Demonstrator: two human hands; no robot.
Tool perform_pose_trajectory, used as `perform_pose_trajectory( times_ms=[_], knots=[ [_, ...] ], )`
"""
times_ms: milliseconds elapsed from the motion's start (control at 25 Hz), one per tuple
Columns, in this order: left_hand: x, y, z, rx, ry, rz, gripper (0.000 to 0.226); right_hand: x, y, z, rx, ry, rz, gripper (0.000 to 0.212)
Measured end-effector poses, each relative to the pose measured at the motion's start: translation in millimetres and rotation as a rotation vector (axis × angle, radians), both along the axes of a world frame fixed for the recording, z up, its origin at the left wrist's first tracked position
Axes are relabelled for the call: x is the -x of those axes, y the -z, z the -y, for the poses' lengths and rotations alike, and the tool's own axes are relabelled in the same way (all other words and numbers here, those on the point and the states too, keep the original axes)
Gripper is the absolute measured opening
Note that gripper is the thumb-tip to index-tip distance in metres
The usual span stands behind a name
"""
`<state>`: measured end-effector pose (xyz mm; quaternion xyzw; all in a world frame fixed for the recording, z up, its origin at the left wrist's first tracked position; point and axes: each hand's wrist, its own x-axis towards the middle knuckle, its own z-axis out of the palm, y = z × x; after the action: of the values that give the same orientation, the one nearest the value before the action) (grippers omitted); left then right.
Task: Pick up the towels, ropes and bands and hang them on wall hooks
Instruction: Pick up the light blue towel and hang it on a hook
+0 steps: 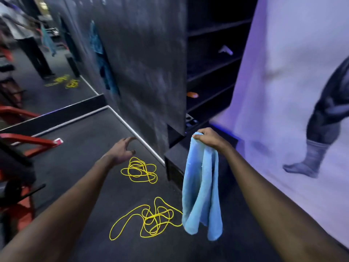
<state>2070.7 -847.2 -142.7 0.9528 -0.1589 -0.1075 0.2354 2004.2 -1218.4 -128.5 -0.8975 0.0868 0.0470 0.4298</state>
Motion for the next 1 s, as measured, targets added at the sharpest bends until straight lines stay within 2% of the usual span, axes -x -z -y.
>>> perform_pose_trajectory(
  times_ms=[280,520,720,880,1000],
  knots=[
    [-67.6,-26.8,-159.4,0.039,-0.126,0.098,0.063,-120.5,-62.6,-162.3,0.035,-0.101,0.109,0.02],
    [-180.6,-71.8,-284.3,0.05,-0.157,0.165,0.064,-240.7,-119.4,-281.0,0.126,-0.113,0.225,0.018],
    [-289.9,-94.2,-329.4,0.106,-0.138,0.238,0.061,-346.5,-137.9,-339.4,0.146,-0.055,0.27,0.029],
    [-397.8,-99.7,-349.1,0.15,-0.109,0.268,0.061,-453.0,-137.5,-374.8,0.129,-0.035,0.305,0.026],
    [-473.9,-105.6,-365.4,0.106,-0.067,0.248,0.063,-526.0,-137.0,-398.2,0.113,-0.021,0.312,0.029]
  ],
)
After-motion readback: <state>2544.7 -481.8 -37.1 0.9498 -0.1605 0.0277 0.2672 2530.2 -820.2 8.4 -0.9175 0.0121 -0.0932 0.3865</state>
